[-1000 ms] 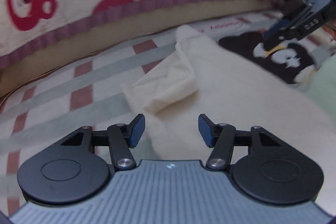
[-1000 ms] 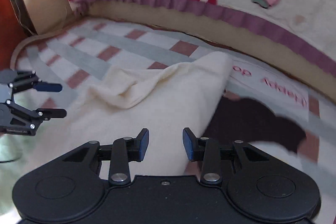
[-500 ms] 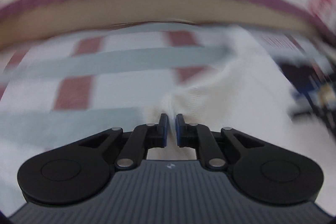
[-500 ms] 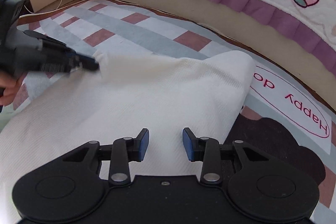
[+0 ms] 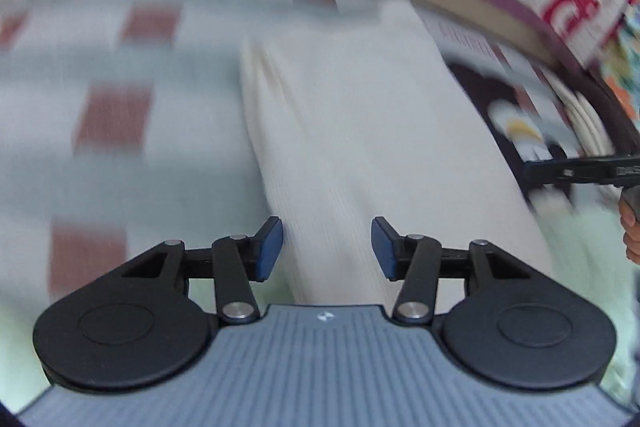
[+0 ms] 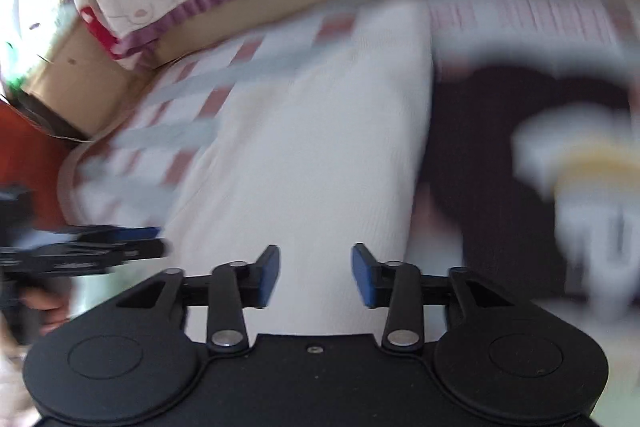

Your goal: Fold clothes

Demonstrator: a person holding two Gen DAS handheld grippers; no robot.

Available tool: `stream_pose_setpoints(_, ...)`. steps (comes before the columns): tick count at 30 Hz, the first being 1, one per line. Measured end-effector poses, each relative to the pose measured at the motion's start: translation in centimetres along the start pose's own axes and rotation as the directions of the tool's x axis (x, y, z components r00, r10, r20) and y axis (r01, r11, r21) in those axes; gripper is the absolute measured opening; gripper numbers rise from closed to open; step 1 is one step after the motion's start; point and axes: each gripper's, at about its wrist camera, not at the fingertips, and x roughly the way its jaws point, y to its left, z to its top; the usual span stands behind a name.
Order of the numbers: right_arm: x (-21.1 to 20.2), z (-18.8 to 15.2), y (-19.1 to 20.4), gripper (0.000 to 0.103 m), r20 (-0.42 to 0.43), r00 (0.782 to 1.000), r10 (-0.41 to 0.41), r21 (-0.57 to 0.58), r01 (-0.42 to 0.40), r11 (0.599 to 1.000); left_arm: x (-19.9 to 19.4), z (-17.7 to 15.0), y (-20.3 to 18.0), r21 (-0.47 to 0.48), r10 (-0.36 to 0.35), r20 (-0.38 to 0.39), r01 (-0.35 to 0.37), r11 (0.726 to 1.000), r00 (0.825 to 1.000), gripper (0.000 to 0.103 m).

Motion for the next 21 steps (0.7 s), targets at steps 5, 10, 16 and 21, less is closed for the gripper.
stream_pose_setpoints(5, -5.4, -10.5, -0.8, 0.049, -0.162, 0.983, 0.083, 0.048, -0.076, 0.996, -1.7, -6.3, -0.6, -0.056, -0.080, -0.153, 0.072, 0.996, 0.985, 0.049)
stream_pose_setpoints(10, -6.6, -17.6, -1.7, 0.053, -0.230, 0.943, 0.239, 0.275, -0.173, 0.946, -1.1, -10.6, -0.3, -0.174, -0.156, -0.297, 0.108, 0.979, 0.942, 0.049)
stream_pose_setpoints(16, -5.3, -21.4, -3.1, 0.056, -0.246, 0.915, 0.321, 0.511, -0.159, 0.845, -1.9, -13.5, -1.2, -0.228, -0.220, -0.408, 0.135, 0.964, 0.886, 0.051)
stream_pose_setpoints(21, -4.9, -22.1, -1.8, 0.061, -0.288, 0.887, 0.360, 0.568, -0.145, 0.810, -2.9, -14.8, -2.4, -0.253, -0.260, -0.437, 0.159, 0.954, 0.861, 0.052)
